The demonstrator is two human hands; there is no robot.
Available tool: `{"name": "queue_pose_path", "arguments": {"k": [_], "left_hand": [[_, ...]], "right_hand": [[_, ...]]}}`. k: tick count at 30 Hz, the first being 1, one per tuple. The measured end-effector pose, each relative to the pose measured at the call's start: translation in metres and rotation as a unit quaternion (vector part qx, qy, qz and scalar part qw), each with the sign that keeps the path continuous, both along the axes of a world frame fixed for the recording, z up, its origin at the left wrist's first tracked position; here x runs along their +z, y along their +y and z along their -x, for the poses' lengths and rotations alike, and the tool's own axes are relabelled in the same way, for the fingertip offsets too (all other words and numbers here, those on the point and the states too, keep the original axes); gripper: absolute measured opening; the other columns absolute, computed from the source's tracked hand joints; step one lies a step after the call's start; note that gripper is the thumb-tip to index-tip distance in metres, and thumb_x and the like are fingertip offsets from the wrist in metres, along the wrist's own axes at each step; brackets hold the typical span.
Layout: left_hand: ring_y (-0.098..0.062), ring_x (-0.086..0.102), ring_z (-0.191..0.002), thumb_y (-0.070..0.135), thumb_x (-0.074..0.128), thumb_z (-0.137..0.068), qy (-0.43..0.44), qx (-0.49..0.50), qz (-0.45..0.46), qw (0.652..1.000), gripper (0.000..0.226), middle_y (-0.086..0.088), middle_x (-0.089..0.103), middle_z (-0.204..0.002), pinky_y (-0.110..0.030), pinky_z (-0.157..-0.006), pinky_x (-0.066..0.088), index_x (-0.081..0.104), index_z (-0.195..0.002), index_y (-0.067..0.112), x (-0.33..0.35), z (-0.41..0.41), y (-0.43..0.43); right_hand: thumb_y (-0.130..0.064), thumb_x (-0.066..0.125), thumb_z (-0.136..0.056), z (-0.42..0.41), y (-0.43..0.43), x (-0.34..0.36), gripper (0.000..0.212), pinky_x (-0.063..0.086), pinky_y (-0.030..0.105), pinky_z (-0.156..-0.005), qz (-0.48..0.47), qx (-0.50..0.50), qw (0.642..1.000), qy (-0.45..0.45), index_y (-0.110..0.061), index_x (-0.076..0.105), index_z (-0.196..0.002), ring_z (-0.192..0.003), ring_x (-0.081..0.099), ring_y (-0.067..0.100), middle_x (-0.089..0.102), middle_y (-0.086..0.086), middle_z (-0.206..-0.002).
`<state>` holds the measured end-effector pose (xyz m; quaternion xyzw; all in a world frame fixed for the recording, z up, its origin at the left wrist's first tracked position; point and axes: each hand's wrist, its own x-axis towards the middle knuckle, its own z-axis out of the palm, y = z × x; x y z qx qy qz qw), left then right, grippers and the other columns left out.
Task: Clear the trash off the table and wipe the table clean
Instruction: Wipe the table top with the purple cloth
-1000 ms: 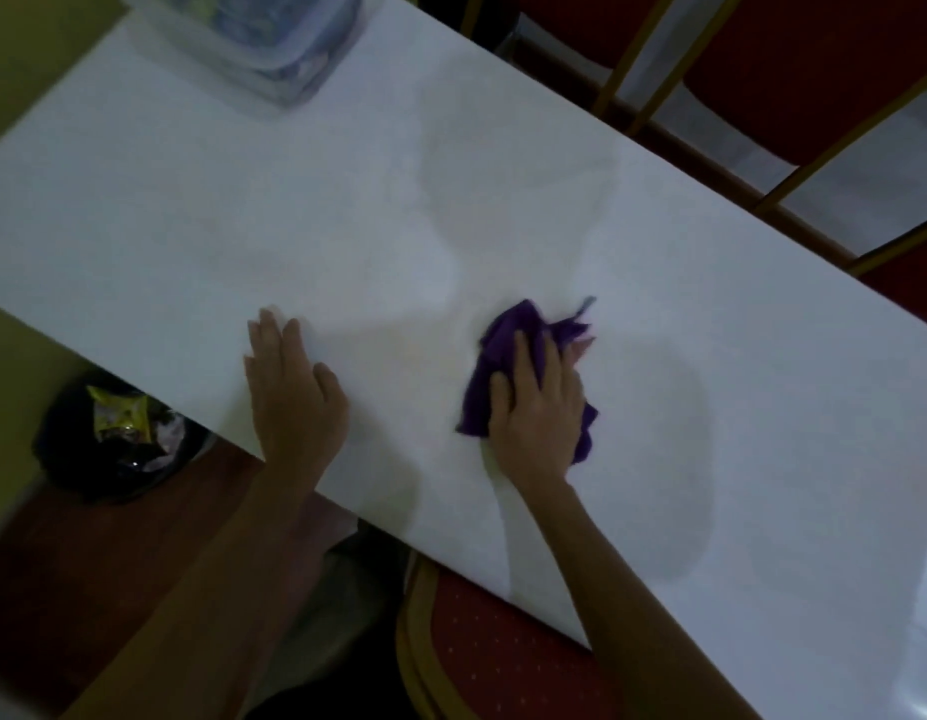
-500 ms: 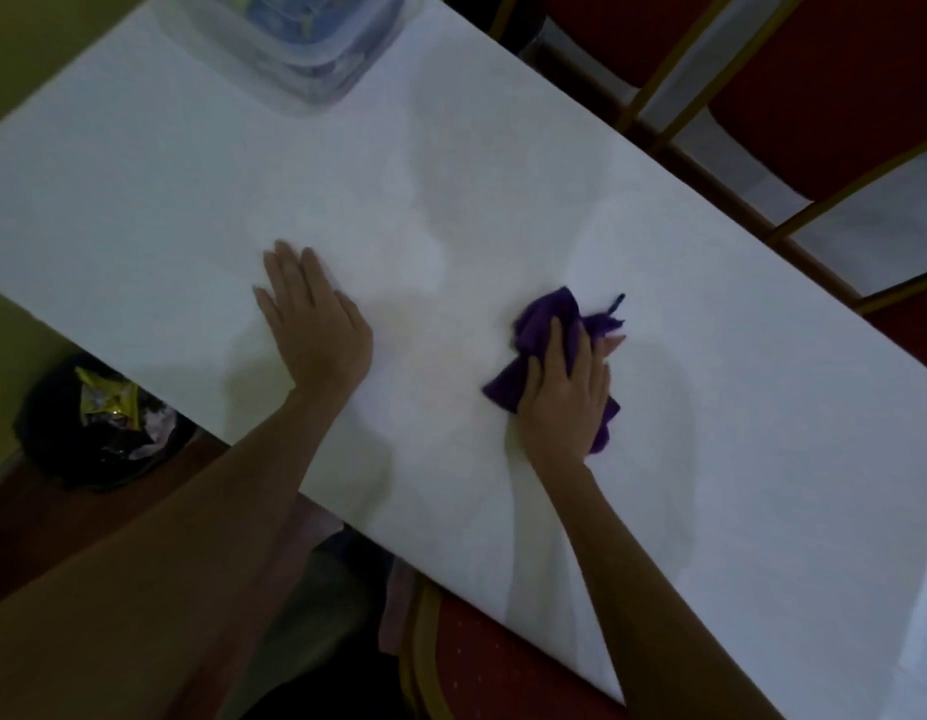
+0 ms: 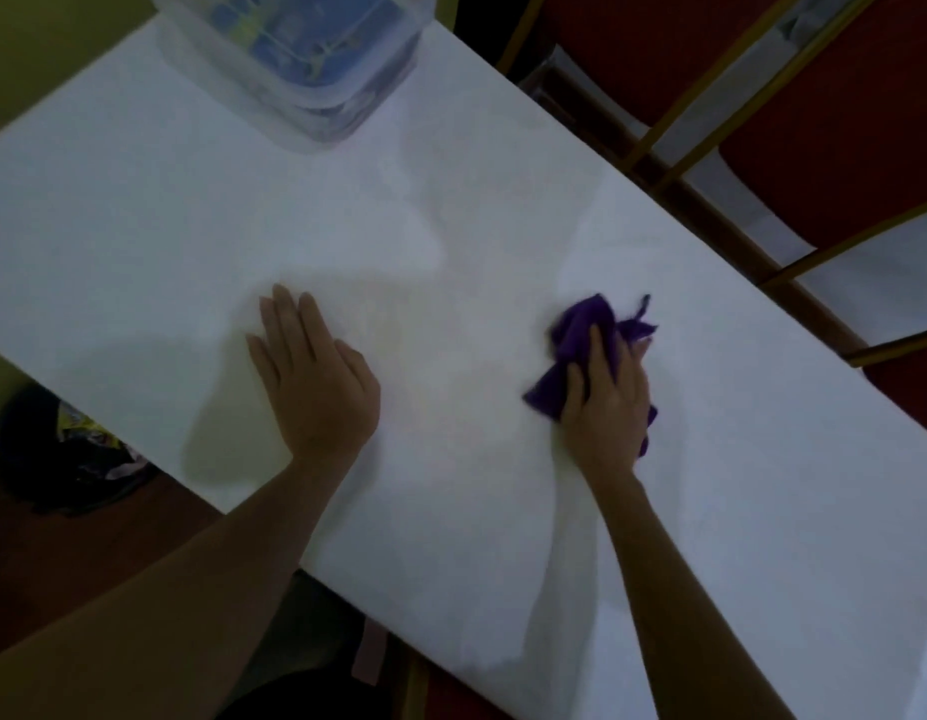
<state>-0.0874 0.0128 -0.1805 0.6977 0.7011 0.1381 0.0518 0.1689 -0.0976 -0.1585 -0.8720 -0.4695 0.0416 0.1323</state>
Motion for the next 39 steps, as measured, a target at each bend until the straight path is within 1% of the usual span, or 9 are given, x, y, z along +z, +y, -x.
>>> {"name": "queue_pose_path", "arguments": {"k": [4,7,10,13,16,21,27,34,39], "left_hand": [[-0.032,0.011,-0.154,0.022,0.026,-0.1,0.007,0.003,0.02,1.0,0.057,-0.018,0.019,-0.164,-0.051,-0.124,0.011,0.027,-0.153,0.002,0.002,-0.002,0.002],[-0.033,0.012,-0.154,0.023,0.026,-0.101,0.007,0.004,0.016,1.0,0.057,-0.02,0.019,-0.164,-0.053,-0.123,0.012,0.026,-0.153,0.001,0.002,0.0,0.001],[-0.034,0.013,-0.154,0.021,0.029,-0.101,0.011,0.003,0.006,1.0,0.057,-0.021,0.02,-0.163,-0.054,-0.123,0.012,0.025,-0.154,0.0,0.002,0.001,0.0],[-0.035,0.016,-0.153,0.02,0.031,-0.099,0.011,0.004,-0.001,1.0,0.058,-0.021,0.023,-0.162,-0.053,-0.123,0.013,0.027,-0.153,-0.001,0.001,-0.002,0.0],[-0.035,0.016,-0.153,0.019,0.034,-0.098,0.013,0.012,0.006,1.0,0.059,-0.021,0.024,-0.162,-0.053,-0.123,0.013,0.029,-0.153,-0.001,0.0,-0.003,0.002],[-0.035,0.018,-0.153,0.019,0.034,-0.098,0.021,0.009,0.009,1.0,0.058,-0.021,0.026,-0.161,-0.054,-0.122,0.015,0.031,-0.152,-0.001,-0.002,-0.003,0.003],[-0.034,0.015,-0.153,0.021,0.033,-0.098,0.016,0.006,0.011,1.0,0.059,-0.02,0.024,-0.162,-0.053,-0.123,0.013,0.03,-0.152,0.0,-0.006,0.0,0.004],[-0.033,0.012,-0.154,0.022,0.028,-0.101,0.01,-0.01,0.012,1.0,0.058,-0.019,0.02,-0.164,-0.053,-0.124,0.011,0.026,-0.154,0.001,-0.007,0.002,0.003],[-0.031,0.018,-0.153,0.019,0.029,-0.099,-0.004,-0.004,0.007,1.0,0.056,-0.018,0.025,-0.162,-0.052,-0.124,0.012,0.031,-0.152,0.002,-0.008,0.004,0.004]], "right_hand": [[-0.032,0.043,-0.101,-0.001,0.095,-0.001,0.053,0.032,0.051,-0.117,-0.004,-0.112,0.994,0.014,-0.016,0.042,-0.152,-0.143,0.037,0.037,0.04,0.013,-0.156],[-0.033,0.046,-0.101,0.047,0.108,0.002,0.05,0.034,0.048,-0.116,-0.024,-0.014,1.0,0.008,-0.021,0.046,-0.149,-0.142,0.039,0.036,0.042,0.009,-0.156],[-0.031,0.046,-0.104,0.084,0.067,0.008,0.049,0.02,0.042,-0.124,-0.012,0.103,0.993,0.056,-0.026,0.04,-0.152,-0.152,0.023,0.025,0.034,0.001,-0.161],[-0.029,0.054,-0.1,0.054,0.039,0.003,0.046,0.029,0.043,-0.119,-0.034,0.156,0.986,0.041,-0.021,0.051,-0.146,-0.147,0.035,0.029,0.044,0.008,-0.155],[-0.028,0.057,-0.098,-0.007,0.06,-0.004,0.046,0.037,0.043,-0.113,-0.05,0.066,0.997,0.002,-0.016,0.056,-0.142,-0.135,0.048,0.034,0.052,0.014,-0.147],[-0.029,0.046,-0.102,-0.052,0.153,-0.004,0.052,0.033,0.051,-0.117,-0.025,-0.125,0.992,0.021,-0.019,0.038,-0.152,-0.143,0.038,0.032,0.041,0.01,-0.156],[-0.035,0.042,-0.102,0.016,0.205,-0.009,0.049,0.031,0.05,-0.118,-0.02,-0.045,0.999,0.02,-0.025,0.042,-0.151,-0.144,0.036,0.032,0.041,0.007,-0.156],[-0.033,0.05,-0.1,0.097,0.136,-0.011,0.047,0.03,0.046,-0.118,-0.043,0.066,0.996,0.044,-0.025,0.051,-0.146,-0.149,0.029,0.033,0.045,0.005,-0.155],[-0.031,0.05,-0.102,0.147,0.028,0.0,0.051,0.021,0.047,-0.123,0.006,0.138,0.988,0.07,-0.025,0.041,-0.152,-0.152,0.02,0.029,0.035,0.006,-0.161]]}}
